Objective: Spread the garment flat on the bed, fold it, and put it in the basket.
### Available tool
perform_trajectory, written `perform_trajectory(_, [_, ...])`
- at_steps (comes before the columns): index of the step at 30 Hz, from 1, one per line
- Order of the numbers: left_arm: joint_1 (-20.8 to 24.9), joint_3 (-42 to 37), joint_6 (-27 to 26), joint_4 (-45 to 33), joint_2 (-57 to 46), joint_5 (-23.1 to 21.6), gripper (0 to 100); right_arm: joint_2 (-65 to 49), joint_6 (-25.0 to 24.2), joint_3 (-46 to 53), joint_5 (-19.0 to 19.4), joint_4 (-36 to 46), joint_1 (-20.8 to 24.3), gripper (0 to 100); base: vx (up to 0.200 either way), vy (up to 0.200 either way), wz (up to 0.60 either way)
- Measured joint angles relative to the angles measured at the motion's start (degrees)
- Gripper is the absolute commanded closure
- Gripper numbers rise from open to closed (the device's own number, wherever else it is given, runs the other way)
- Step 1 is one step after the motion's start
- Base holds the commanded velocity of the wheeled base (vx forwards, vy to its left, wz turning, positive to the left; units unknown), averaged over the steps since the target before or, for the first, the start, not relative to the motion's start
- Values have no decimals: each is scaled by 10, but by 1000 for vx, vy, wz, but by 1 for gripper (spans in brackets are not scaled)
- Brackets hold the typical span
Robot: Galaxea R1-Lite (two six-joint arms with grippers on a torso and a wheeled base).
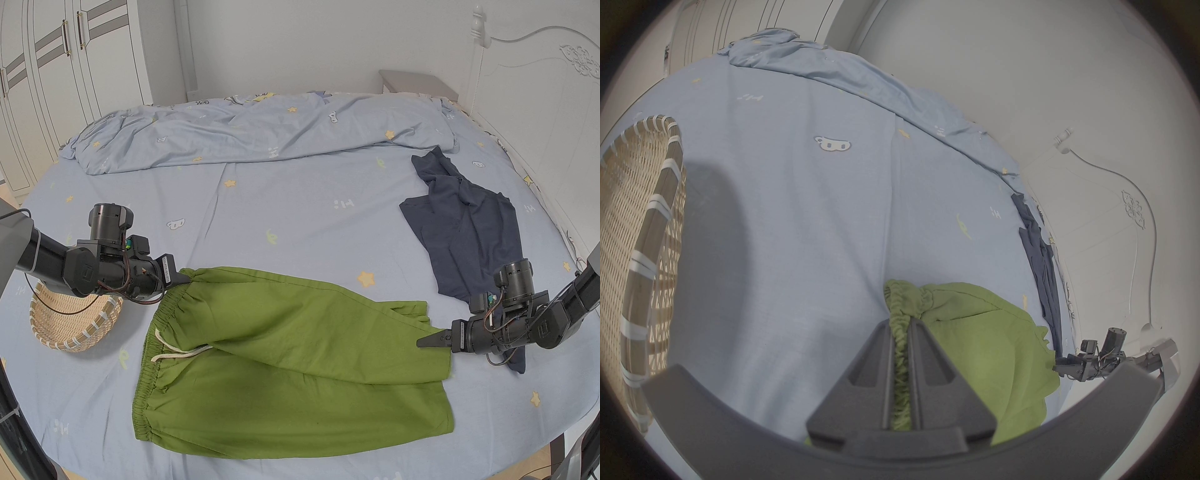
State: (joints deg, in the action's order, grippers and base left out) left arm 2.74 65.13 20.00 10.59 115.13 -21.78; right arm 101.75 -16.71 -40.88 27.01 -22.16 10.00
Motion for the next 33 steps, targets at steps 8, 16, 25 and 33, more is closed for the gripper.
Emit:
perform_trajectory(8, [0, 0, 0, 0, 0, 0, 100, -9, 4, 0, 0, 0, -19, 100, 0, 0, 0])
perform_trajectory(16, [-1, 0, 0, 0, 0, 0, 100, -20, 6, 0, -2, 0, -27, 100, 0, 0, 0])
perform_trajectory(25, [-5, -12, 0, 1, -11, 2, 100, -60, 7, 0, -5, 5, -19, 100, 0, 0, 0])
perform_trajectory(33, [-4, -29, -15, 2, -26, 4, 100, -88, 7, 4, -5, 9, -14, 100, 0, 0, 0])
